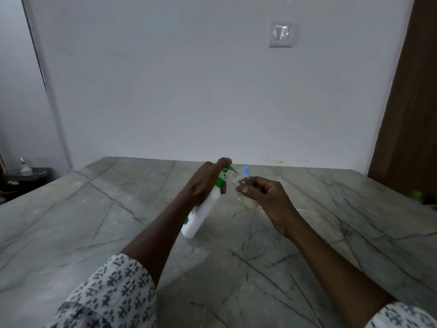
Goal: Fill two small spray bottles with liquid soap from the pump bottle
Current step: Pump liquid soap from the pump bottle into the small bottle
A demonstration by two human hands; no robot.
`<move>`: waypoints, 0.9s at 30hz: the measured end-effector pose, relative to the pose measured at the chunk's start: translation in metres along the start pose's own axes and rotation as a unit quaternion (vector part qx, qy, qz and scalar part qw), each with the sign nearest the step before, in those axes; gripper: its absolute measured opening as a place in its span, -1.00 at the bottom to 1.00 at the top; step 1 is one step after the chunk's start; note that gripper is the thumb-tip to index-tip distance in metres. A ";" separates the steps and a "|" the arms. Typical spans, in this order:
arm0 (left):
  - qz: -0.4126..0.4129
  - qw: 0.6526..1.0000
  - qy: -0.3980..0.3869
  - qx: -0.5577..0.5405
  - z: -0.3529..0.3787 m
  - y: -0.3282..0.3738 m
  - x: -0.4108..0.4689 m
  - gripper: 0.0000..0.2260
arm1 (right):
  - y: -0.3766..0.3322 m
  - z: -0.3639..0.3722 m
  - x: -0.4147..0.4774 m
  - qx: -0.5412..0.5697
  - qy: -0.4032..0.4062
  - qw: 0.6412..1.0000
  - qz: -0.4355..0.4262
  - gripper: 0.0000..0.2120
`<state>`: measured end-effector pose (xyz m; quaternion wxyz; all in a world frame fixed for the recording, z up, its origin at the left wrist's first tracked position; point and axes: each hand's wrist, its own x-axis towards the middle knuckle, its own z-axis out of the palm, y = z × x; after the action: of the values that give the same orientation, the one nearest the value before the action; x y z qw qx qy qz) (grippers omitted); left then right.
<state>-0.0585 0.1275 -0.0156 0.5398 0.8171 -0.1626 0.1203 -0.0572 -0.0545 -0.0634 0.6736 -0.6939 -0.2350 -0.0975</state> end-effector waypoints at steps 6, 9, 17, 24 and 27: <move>-0.012 1.000 -0.017 0.006 0.000 0.004 -0.002 -0.56 | -0.001 -0.001 -0.003 -0.025 -0.003 1.000 0.008 -0.74; -0.006 0.999 -0.016 0.038 0.001 -0.002 0.000 -0.45 | 0.002 -0.002 -0.004 -0.027 0.007 1.000 0.003 -0.76; 0.015 1.000 0.003 0.023 0.003 -0.003 -0.002 -0.46 | 0.005 -0.002 -0.004 -0.019 0.016 1.000 -0.013 -0.79; 0.014 1.000 -0.010 -0.002 0.001 -0.005 0.002 -0.59 | 0.007 0.001 -0.004 -0.045 0.005 0.999 -0.016 -0.76; 0.013 1.000 -0.014 0.009 0.002 -0.008 0.003 -0.52 | 0.008 -0.001 -0.005 -0.039 0.012 0.999 -0.012 -0.77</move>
<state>-0.0525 0.1280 -0.0222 0.5284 0.8215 -0.1794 0.1175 -0.0582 -0.0562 -0.0724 0.6477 -0.7156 -0.2310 -0.1228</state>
